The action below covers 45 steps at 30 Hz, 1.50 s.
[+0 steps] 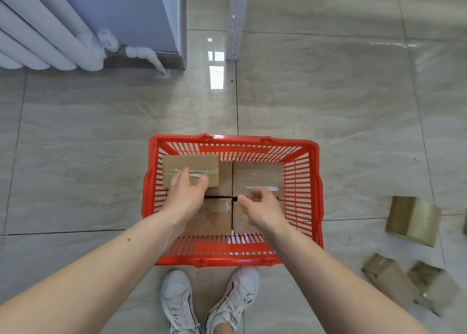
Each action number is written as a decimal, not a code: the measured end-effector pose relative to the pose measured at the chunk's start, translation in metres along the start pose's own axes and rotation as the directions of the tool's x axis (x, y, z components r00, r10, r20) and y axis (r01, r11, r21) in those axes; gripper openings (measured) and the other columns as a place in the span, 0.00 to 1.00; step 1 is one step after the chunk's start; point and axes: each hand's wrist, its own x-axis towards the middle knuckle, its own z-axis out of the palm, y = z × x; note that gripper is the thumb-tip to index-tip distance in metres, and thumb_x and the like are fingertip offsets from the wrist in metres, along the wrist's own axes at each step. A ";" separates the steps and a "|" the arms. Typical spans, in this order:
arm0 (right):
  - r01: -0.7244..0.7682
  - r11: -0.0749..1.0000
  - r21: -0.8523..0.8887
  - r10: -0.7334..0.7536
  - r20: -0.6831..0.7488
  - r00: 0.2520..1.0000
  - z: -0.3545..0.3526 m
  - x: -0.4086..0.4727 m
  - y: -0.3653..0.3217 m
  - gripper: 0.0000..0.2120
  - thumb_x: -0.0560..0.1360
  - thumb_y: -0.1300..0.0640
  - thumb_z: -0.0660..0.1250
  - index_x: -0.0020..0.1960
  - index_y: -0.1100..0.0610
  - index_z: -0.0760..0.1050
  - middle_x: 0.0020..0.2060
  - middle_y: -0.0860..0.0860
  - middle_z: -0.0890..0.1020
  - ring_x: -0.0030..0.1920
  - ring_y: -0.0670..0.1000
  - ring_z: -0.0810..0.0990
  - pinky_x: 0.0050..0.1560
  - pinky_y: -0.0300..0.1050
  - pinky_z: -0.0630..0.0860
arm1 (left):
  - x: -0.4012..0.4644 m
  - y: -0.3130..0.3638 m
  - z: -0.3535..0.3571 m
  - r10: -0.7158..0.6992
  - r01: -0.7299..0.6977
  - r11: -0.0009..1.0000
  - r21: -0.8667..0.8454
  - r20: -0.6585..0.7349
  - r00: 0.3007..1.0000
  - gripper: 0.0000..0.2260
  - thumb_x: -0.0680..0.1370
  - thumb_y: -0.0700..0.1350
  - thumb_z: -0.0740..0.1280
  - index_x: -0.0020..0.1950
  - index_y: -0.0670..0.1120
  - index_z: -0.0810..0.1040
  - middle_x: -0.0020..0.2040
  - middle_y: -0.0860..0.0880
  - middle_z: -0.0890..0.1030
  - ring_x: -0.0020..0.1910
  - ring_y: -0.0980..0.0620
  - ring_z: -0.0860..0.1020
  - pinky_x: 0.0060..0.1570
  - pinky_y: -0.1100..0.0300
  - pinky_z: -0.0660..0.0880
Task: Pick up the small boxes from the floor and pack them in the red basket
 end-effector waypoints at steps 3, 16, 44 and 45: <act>-0.009 1.000 0.003 0.009 0.028 1.000 0.008 0.004 -0.001 0.26 0.78 0.51 0.66 0.73 0.55 0.64 0.59 0.48 0.73 0.63 0.53 0.76 0.66 0.54 0.74 | 0.011 -0.006 -0.004 -0.016 0.017 0.999 0.029 -0.014 1.000 0.28 0.82 0.53 0.58 0.80 0.48 0.54 0.81 0.50 0.53 0.79 0.48 0.55 0.74 0.49 0.56; 0.112 0.993 0.047 -0.118 0.130 0.985 0.073 0.080 -0.037 0.29 0.78 0.48 0.65 0.77 0.48 0.61 0.72 0.47 0.71 0.71 0.51 0.70 0.71 0.52 0.67 | 0.095 -0.045 -0.011 -0.041 0.054 0.994 0.095 -0.137 0.990 0.36 0.72 0.65 0.58 0.78 0.53 0.57 0.76 0.48 0.63 0.75 0.43 0.63 0.70 0.40 0.66; 0.002 0.997 0.071 0.005 -0.087 0.996 0.087 0.108 0.000 0.13 0.79 0.55 0.64 0.63 0.51 0.69 0.52 0.49 0.75 0.40 0.44 0.73 0.50 0.46 0.73 | 0.090 -0.074 0.013 -0.032 0.037 0.999 0.038 -0.125 0.992 0.30 0.77 0.60 0.63 0.77 0.55 0.58 0.76 0.49 0.58 0.71 0.46 0.67 0.68 0.49 0.66; 0.005 0.998 0.068 0.001 -0.084 0.996 0.090 0.111 0.002 0.14 0.79 0.56 0.65 0.63 0.50 0.69 0.57 0.51 0.75 0.43 0.46 0.75 0.53 0.47 0.75 | 0.091 -0.077 0.013 -0.024 0.029 0.998 0.049 -0.112 0.993 0.30 0.78 0.59 0.63 0.77 0.55 0.57 0.77 0.49 0.57 0.72 0.46 0.66 0.68 0.50 0.65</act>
